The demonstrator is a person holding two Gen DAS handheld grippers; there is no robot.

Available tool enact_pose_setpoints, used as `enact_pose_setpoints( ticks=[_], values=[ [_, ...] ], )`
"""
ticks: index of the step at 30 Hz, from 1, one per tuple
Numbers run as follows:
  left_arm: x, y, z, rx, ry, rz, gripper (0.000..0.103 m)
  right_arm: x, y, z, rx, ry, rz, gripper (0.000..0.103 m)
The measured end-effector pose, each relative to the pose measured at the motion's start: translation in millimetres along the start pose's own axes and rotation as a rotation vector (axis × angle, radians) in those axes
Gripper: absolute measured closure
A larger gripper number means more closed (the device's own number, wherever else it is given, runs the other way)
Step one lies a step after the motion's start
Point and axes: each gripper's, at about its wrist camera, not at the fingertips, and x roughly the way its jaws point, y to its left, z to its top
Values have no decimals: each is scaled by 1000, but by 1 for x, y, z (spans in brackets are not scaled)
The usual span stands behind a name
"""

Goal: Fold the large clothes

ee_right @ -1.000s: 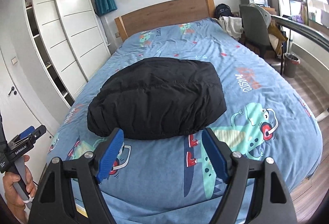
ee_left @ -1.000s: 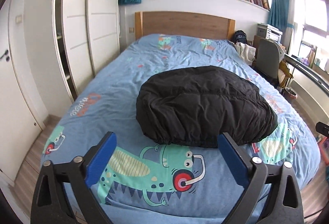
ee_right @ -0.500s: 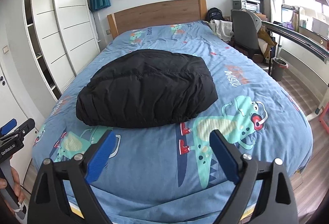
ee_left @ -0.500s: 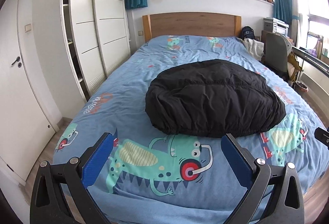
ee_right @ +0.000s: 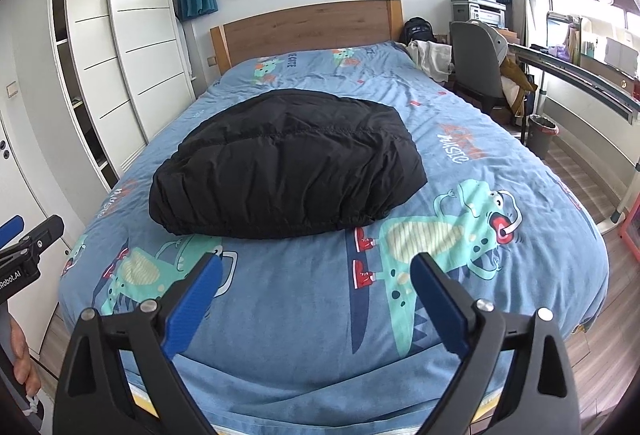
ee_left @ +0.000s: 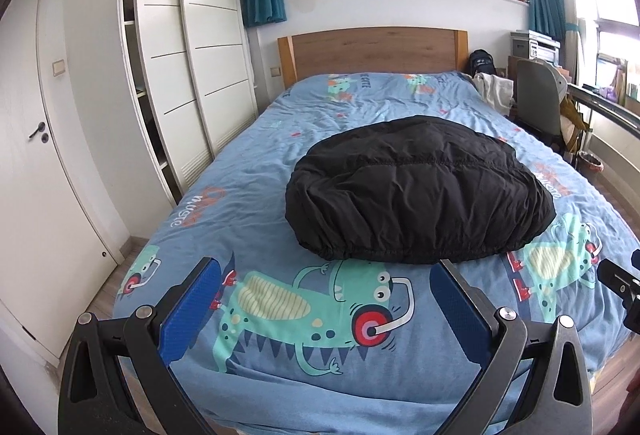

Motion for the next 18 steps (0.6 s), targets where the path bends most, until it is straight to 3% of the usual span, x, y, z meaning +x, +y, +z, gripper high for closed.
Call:
enact_pose_setpoints(
  ticks=[8, 18],
  values=[
    [-1, -4, -7, 4, 0, 13, 1, 0, -2, -4, 3, 1, -18, 7],
    [6, -11, -16, -6, 56, -33, 1, 2, -5, -8, -8, 9, -73, 7]
  ],
)
